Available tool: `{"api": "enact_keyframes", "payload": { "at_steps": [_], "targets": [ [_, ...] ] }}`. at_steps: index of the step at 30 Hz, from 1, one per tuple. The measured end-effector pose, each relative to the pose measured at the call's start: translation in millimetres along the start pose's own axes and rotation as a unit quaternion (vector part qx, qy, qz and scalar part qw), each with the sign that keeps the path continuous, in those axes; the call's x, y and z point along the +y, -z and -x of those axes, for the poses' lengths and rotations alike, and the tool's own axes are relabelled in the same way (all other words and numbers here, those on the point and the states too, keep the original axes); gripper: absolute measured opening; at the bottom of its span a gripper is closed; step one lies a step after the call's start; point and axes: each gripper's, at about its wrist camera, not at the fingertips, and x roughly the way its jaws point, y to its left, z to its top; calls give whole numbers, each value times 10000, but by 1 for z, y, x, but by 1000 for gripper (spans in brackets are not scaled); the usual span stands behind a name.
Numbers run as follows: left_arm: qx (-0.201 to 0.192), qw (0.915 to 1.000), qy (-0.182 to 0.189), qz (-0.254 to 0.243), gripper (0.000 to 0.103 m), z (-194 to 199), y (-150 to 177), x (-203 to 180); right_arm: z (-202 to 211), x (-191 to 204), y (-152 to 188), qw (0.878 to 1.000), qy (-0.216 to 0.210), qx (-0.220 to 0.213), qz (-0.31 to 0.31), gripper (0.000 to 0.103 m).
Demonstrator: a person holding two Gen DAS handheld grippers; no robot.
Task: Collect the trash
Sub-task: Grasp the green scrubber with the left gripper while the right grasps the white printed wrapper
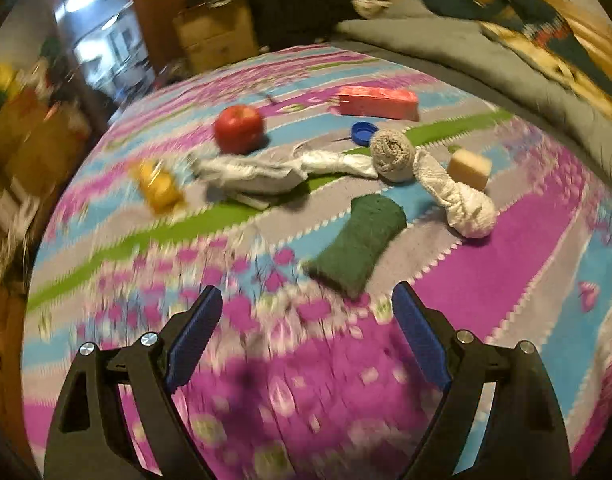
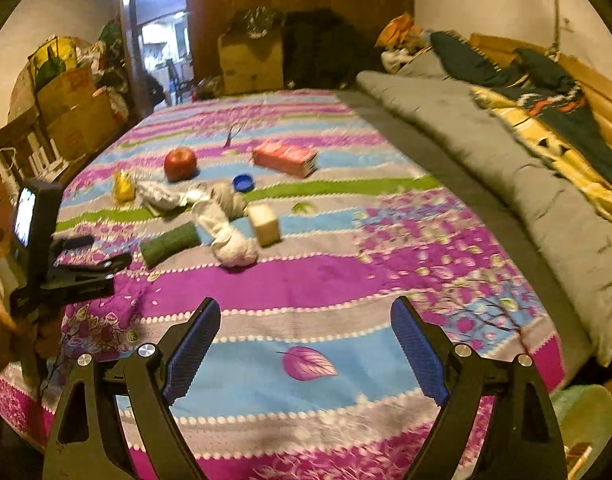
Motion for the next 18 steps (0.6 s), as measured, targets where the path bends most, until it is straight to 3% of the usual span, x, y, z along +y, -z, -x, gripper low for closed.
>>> {"api": "enact_keyframes", "payload": {
  "at_steps": [3,8,10,13,15,18],
  "targets": [
    [-33,9991,124,-392,84,-19,-12,-6,-22,7,-7,9998,-81,140,89,87],
    [305,9952,257,-892,82,-62,-18,-20,-51,14,-23,9994,-213,253,63,87],
    [461,9934,471,-934,58,-73,-16,-21,-59,15,-26,9992,-276,283,35,87],
    [360,9916,791,-962,22,-66,-13,-26,-69,20,-31,9985,-447,327,55,87],
    [302,9930,725,-880,14,-60,-8,-25,-73,27,-37,9980,-530,299,153,86],
    [269,9959,748,-433,12,-44,1,-12,-77,38,-48,9972,-659,200,289,86]
  ]
}}
